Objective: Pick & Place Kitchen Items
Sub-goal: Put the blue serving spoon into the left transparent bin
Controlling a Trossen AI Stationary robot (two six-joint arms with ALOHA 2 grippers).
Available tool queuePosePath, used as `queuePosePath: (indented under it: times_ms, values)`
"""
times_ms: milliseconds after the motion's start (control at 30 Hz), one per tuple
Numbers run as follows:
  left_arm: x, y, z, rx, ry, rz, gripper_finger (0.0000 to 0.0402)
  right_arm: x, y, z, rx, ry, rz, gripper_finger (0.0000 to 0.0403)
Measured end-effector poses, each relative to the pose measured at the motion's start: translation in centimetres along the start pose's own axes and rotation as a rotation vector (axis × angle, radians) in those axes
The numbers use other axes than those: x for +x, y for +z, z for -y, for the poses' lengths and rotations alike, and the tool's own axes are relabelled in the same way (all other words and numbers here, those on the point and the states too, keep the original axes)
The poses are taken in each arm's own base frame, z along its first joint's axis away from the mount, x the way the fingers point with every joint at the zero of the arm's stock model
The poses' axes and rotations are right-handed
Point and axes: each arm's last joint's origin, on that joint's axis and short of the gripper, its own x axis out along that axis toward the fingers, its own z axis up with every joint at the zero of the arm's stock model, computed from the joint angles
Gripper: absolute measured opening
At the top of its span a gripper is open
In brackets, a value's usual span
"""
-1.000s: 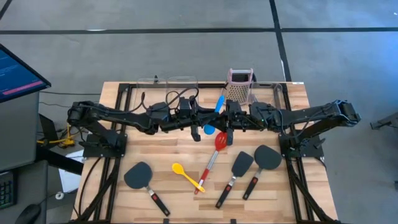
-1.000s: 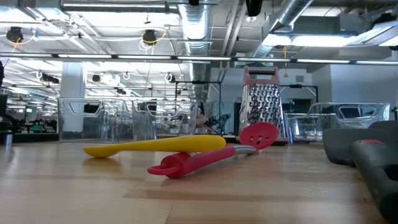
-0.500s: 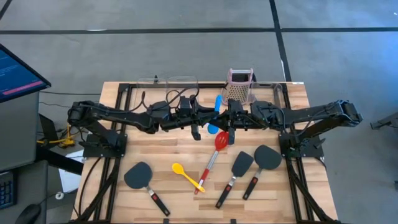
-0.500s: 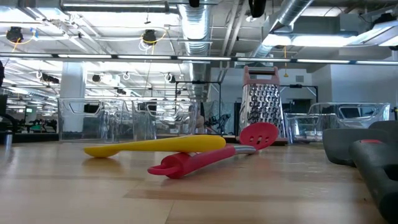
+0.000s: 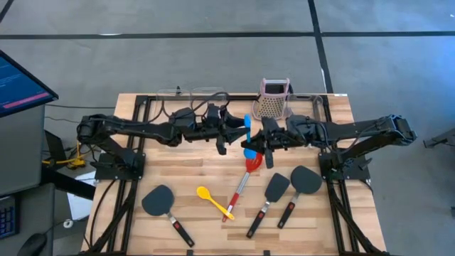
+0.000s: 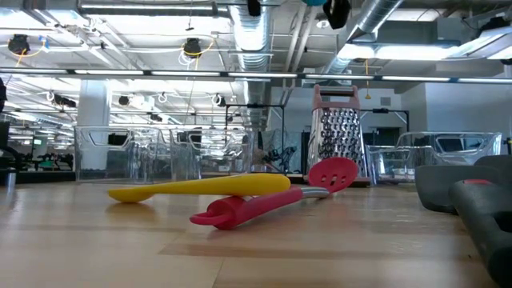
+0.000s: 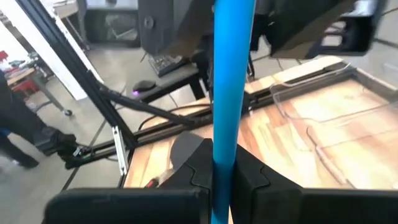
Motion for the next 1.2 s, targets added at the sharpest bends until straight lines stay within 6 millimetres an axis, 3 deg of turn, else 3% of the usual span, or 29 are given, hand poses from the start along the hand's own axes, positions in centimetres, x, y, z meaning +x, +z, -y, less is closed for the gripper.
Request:
queuePosePath:
  times_ms: [167, 467, 900, 1200]
  values:
    - [0.0, -0.1, -0.9, -0.042, -0.005, -0.058, 0.0182, 0.0, -0.2, 0.2, 0.018, 0.040, -0.039, 0.0015]
    - [0.0, -0.2, -1.0, -0.041, -0.010, -0.067, 0.0183, 0.0, -0.2, 0.9, 0.036, 0.015, -0.063, 0.0015]
    - [0.0, -0.1, -0.9, -0.041, -0.019, -0.058, 0.0099, 0.0, -0.5, 1.1, 0.062, 0.000, -0.091, 0.0015]
    - [0.0, -0.4, -0.2, -0.045, -0.034, -0.066, 0.0063, 0.0, -0.3, 1.4, 0.082, -0.011, -0.083, 0.0015]
